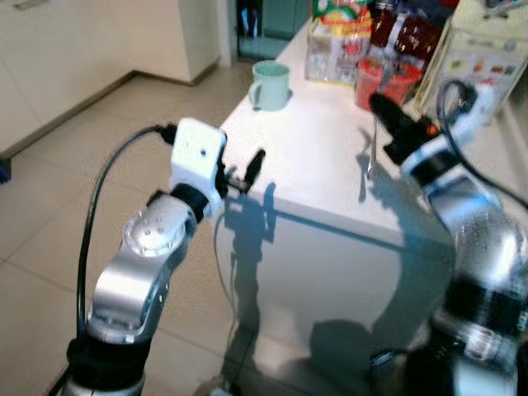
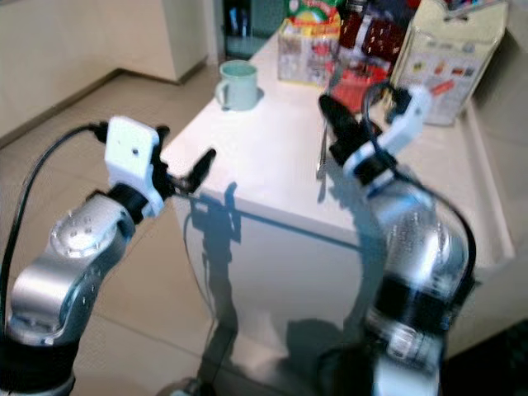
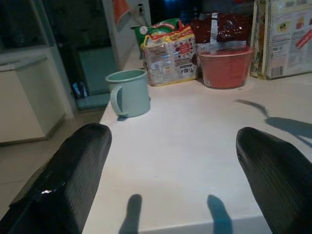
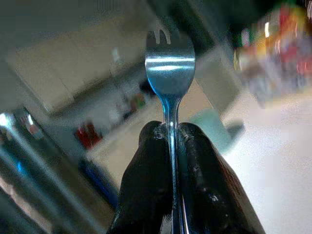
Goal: Setting the table
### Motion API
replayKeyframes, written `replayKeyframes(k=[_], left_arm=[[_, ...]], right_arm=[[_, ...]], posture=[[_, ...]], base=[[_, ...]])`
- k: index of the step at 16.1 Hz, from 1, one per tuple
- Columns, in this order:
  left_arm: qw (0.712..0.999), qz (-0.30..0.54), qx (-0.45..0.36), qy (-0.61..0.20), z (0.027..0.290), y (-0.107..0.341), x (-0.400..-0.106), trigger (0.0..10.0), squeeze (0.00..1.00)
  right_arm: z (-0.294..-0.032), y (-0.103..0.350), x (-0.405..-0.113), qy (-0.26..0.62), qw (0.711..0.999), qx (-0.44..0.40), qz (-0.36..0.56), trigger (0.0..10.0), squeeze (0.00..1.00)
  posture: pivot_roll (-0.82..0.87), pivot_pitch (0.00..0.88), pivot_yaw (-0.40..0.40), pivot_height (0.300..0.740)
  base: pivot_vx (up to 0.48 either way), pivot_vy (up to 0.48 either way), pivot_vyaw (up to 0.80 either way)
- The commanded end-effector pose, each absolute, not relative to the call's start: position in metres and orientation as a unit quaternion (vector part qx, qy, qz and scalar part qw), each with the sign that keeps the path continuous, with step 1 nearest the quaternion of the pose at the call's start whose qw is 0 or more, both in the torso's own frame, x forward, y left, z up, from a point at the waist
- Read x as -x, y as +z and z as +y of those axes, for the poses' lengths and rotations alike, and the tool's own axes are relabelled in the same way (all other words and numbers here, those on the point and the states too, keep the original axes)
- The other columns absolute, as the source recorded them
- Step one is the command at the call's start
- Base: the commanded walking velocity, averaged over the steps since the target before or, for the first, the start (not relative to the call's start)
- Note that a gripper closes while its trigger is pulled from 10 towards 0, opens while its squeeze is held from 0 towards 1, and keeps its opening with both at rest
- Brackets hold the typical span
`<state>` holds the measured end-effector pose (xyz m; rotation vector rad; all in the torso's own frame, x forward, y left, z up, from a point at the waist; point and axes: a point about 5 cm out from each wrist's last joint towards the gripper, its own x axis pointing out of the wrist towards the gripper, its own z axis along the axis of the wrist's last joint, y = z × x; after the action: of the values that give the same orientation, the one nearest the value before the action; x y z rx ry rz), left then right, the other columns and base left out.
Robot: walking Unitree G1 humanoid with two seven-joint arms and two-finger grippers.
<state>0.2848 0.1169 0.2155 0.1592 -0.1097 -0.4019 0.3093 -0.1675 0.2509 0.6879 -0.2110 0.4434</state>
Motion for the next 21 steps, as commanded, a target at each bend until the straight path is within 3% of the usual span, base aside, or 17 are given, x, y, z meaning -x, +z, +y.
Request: replayKeyframes(k=[1, 4, 5, 11, 16, 21], left_arm=[[0.977, -0.058, -0.081, -0.191, 0.117, 0.217, -0.282, 10.0, 0.0], [0.978, -0.046, -0.089, -0.184, 0.117, 0.206, -0.278, 10.0, 0.0], [0.979, -0.043, -0.085, -0.18, 0.118, 0.204, -0.274, 10.0, 0.0], [0.985, -0.029, -0.078, -0.153, 0.128, 0.191, -0.278, 10.0, 0.0], [0.985, -0.03, -0.088, -0.148, 0.126, 0.185, -0.285, 10.0, 0.0], [0.984, -0.042, -0.094, -0.143, 0.122, 0.187, -0.289, 10.0, 0.0]], right_arm=[[-0.168, 0.262, -0.295, 0.193, 0.92, -0.31, -0.139, 10.0, 0.0], [-0.164, 0.248, -0.283, 0.13, 0.957, -0.22, -0.136, 10.0, 0.0], [-0.159, 0.239, -0.276, 0.114, 0.973, -0.153, -0.13, 10.0, 0.0], [-0.157, 0.205, -0.251, 0.068, 0.991, -0.061, -0.102, 10.0, 0.0], [-0.166, 0.182, -0.247, 0.011, 0.996, -0.072, -0.051, 10.0, 0.0], [-0.168, 0.166, -0.248, -0.01, 0.997, -0.073, -0.017, 10.0, 0.0]], posture=[[-0.03, 0.0, 0.003, 0.74], [-0.01, 0.0, -0.026, 0.74], [0.0, 0.0, -0.032, 0.74], [-0.05, 0.0, 0.002, 0.74], [-0.07, 0.0, 0.02, 0.74], [-0.05, 0.0, 0.009, 0.74]], base=[[-0.304, 0.0, 0.0], [-0.359, 0.0, 0.0], [-0.375, 0.0, 0.0], [-0.184, 0.0, 0.0], [0.0, 0.0, 0.0], [0.0, -0.278, -0.69]])
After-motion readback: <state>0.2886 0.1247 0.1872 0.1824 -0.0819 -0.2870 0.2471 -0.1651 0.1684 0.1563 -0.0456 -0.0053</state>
